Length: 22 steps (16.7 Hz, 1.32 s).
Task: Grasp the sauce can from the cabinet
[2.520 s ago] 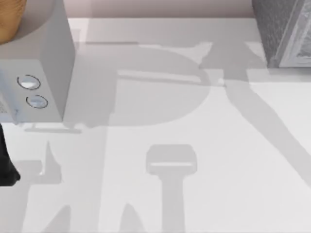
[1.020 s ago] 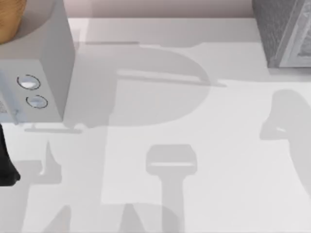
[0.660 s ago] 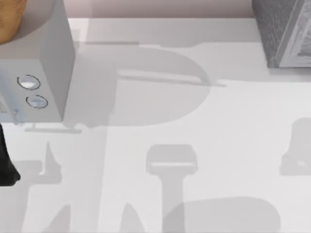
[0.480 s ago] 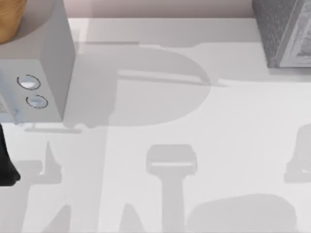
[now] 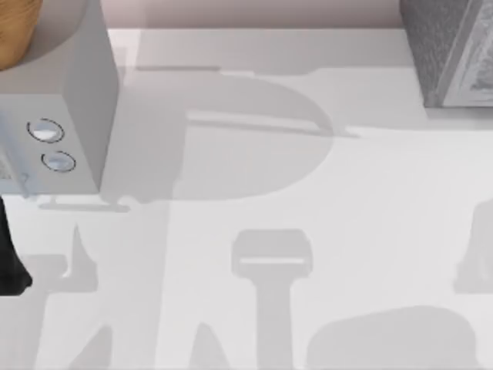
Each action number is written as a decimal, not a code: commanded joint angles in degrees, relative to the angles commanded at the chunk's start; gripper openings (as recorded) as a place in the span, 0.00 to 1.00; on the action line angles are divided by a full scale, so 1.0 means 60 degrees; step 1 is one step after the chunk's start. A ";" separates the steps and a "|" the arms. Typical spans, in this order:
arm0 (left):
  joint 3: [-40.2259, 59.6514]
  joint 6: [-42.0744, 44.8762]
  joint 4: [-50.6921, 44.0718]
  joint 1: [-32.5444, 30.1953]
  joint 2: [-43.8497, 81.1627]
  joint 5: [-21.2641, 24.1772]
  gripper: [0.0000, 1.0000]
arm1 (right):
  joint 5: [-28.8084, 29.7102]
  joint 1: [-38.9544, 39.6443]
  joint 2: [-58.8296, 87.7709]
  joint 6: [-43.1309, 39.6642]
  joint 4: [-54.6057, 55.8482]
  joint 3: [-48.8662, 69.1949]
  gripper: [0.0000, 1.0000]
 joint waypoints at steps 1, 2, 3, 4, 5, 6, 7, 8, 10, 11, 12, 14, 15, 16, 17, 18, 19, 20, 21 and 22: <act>0.0000 0.0000 0.0000 0.0000 0.0000 0.0000 1.00 | -0.0004 0.0015 0.0055 -0.0002 0.0034 0.0011 0.00; 0.0000 0.0000 0.0000 0.0000 0.0000 0.0000 1.00 | -0.0015 0.0059 0.0212 -0.0006 0.0132 0.0043 0.00; 0.0000 0.0000 0.0000 0.0000 0.0000 0.0000 1.00 | -0.0035 0.0138 0.0483 -0.0008 0.0316 0.0110 0.00; 0.0000 0.0000 0.0000 0.0000 0.0000 0.0000 1.00 | -0.0060 0.0232 0.0810 -0.0008 0.0541 0.0194 0.00; 0.0000 0.0000 0.0000 0.0000 0.0000 0.0000 1.00 | -0.0090 0.0352 0.1251 -0.0003 0.0836 0.0309 0.00; 0.0000 0.0000 0.0000 0.0000 0.0000 0.0000 1.00 | -0.0120 0.0474 0.1705 0.0003 0.1145 0.0431 0.00; 0.0000 0.0000 0.0000 0.0000 0.0000 0.0000 1.00 | -0.0151 0.0602 0.2179 0.0009 0.1474 0.0563 0.00; 0.0000 0.0000 0.0000 0.0000 0.0000 0.0000 1.00 | -0.0184 0.0737 0.2660 0.0010 0.1830 0.0710 0.00; 0.0000 0.0000 0.0000 0.0000 0.0000 0.0000 1.00 | -0.0249 0.1013 0.3629 0.0001 0.2567 0.1020 0.00; 0.0000 0.0000 0.0000 0.0000 0.0000 0.0000 1.00 | -0.0280 0.1146 0.4102 -0.0007 0.2931 0.1175 0.00; 0.0000 0.0000 0.0000 0.0000 0.0000 0.0000 1.00 | -0.0310 0.1276 0.4560 -0.0015 0.3286 0.1328 0.00; 0.0000 0.0000 0.0000 0.0000 0.0000 0.0000 1.00 | -0.0366 0.1527 0.5448 -0.0029 0.3987 0.1632 0.00; 0.0000 0.0000 0.0000 0.0000 0.0000 0.0000 1.00 | -0.0396 0.1656 0.5898 -0.0034 0.4337 0.1782 0.00; 0.0000 0.0000 0.0000 0.0000 0.0000 0.0000 1.00 | -0.0430 0.1788 0.6360 -0.0035 0.4678 0.1922 0.00; 0.0000 0.0000 0.0000 0.0000 0.0000 0.0000 1.00 | -0.0467 0.1924 0.6832 -0.0031 0.5013 0.2056 0.00; 0.0000 0.0000 0.0000 0.0000 0.0000 0.0000 1.00 | -0.0504 0.2061 0.7311 -0.0020 0.5342 0.2183 0.00; 0.0000 0.0000 0.0000 0.0000 0.0000 0.0000 1.00 | -0.0542 0.2198 0.7791 -0.0007 0.5668 0.2308 0.00; 0.0000 0.0000 0.0000 0.0000 0.0000 0.0000 1.00 | -0.0579 0.2334 0.8274 0.0007 0.5991 0.2429 0.00; 0.0000 0.0000 0.0000 0.0000 0.0000 0.0000 1.00 | -0.0618 0.2472 0.8770 0.0020 0.6300 0.2537 0.00; 0.0000 0.0000 0.0000 0.0000 0.0000 0.0000 1.00 | -0.0657 0.2609 0.9275 0.0032 0.6600 0.2636 0.00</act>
